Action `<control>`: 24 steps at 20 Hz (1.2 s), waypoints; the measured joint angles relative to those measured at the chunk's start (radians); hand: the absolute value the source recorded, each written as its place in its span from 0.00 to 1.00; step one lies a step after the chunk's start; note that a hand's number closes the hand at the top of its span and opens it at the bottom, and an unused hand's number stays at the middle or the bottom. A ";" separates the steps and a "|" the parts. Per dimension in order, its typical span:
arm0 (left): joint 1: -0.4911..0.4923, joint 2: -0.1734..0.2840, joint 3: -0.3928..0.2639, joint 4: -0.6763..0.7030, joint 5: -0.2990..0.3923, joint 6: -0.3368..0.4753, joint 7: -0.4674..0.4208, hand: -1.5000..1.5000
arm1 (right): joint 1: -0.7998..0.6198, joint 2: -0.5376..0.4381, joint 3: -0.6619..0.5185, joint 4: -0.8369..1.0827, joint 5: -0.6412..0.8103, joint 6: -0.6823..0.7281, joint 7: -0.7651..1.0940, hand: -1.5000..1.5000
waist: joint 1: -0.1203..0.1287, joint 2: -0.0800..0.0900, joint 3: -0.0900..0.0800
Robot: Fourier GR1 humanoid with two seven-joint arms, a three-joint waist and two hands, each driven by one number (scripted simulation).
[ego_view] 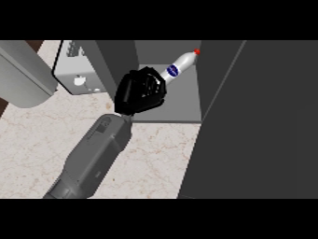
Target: Pick up the bottled water, place it into the cabinet and close the cabinet
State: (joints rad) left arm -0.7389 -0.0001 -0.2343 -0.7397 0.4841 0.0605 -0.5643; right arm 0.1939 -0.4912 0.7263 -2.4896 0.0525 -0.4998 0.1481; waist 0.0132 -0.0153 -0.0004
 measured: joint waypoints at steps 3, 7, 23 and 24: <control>0.108 0.003 -0.029 -0.139 0.011 0.001 0.032 1.00 | -0.013 -0.014 -0.004 0.000 -0.001 0.005 0.007 0.00 | 0.010 -0.002 0.001; 0.295 0.042 -0.072 -0.354 0.021 0.006 0.080 1.00 | -0.022 -0.032 0.006 0.001 -0.002 0.012 0.012 1.00 | 0.021 -0.005 0.001; 0.917 0.285 -0.117 -1.053 0.059 -0.006 0.142 1.00 | -0.220 -0.018 0.092 0.009 -0.022 0.149 0.213 1.00 | 0.025 0.004 -0.002; 0.954 0.299 -0.111 -1.080 0.065 -0.014 0.136 1.00 | -0.238 -0.007 0.096 0.011 -0.021 0.151 0.234 1.00 | 0.025 0.004 -0.003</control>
State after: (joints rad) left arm 0.2151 0.2992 -0.3450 -1.8192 0.5488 0.0469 -0.4287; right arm -0.0442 -0.4980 0.8219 -2.4782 0.0311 -0.3488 0.3824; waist 0.0381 -0.0112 -0.0030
